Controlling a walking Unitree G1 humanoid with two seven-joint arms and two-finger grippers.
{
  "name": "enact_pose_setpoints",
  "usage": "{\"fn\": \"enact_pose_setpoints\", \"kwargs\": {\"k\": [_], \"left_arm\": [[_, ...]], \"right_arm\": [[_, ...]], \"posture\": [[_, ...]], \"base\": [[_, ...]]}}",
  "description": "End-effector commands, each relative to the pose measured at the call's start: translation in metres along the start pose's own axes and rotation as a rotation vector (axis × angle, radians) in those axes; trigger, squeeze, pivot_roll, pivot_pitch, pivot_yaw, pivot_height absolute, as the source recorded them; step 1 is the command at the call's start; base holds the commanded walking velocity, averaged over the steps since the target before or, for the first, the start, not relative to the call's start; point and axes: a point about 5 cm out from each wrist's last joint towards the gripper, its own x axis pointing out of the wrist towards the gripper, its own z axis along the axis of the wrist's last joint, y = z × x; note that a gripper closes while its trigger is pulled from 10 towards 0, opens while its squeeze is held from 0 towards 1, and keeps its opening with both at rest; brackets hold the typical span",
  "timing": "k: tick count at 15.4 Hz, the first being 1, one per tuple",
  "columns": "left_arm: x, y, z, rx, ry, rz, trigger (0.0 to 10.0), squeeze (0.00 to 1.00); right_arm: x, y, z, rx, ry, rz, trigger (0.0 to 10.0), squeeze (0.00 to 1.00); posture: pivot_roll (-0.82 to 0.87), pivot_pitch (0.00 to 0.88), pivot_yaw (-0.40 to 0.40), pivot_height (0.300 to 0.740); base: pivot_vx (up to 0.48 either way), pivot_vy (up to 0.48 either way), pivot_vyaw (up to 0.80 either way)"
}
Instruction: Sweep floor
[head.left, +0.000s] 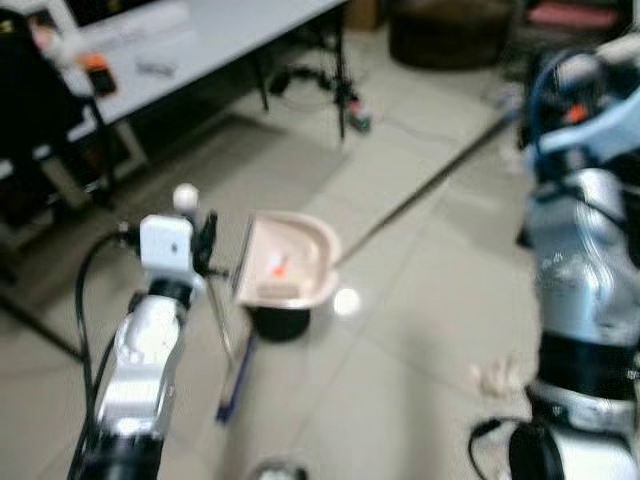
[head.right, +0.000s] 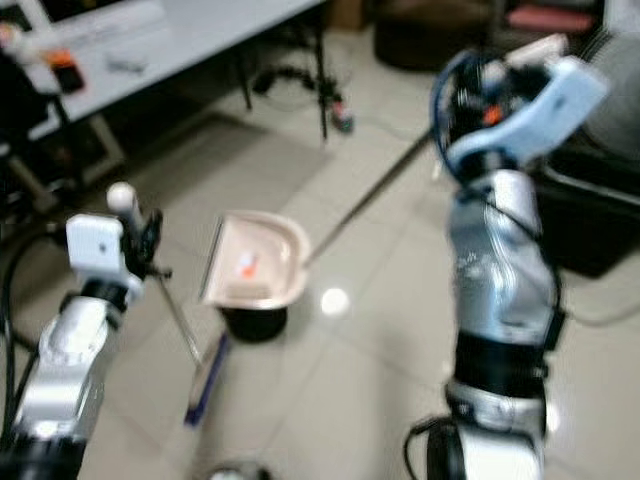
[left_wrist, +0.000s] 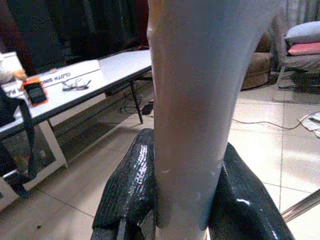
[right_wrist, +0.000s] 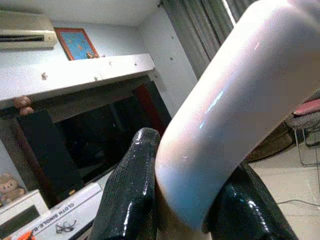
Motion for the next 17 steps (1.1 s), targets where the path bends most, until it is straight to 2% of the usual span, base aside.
{"fn": "enact_pose_setpoints", "kwargs": {"k": [1,10,14,17], "left_arm": [[0.0000,0.0073,0.0066,0.031,-0.025,0.023,10.0,0.00],[0.0027,0.0039,0.0072,0.006,-0.026,0.033,10.0,0.00],[0.0033,0.0028,0.0070,0.002,-0.025,0.031,10.0,0.00],[0.0039,0.0021,0.0070,0.000,-0.025,0.028,10.0,0.00]], "right_arm": [[0.0020,0.0120,0.0065,0.041,-0.040,0.036,10.0,0.00],[0.0023,0.0090,0.0079,0.010,-0.031,0.060,10.0,0.00],[0.0024,0.0052,0.0063,-0.044,-0.016,0.042,10.0,0.00],[0.0023,0.0031,0.0062,-0.045,-0.020,0.022,10.0,0.00]], "posture": [[0.00,0.031,0.081,0.740],[-0.01,0.033,0.080,0.740],[-0.01,0.037,0.080,0.740],[-0.01,0.042,0.085,0.740]], "base": [[0.368,0.000,0.00],[0.368,0.000,0.00],[0.368,0.000,0.00],[0.368,0.000,0.80]]}}
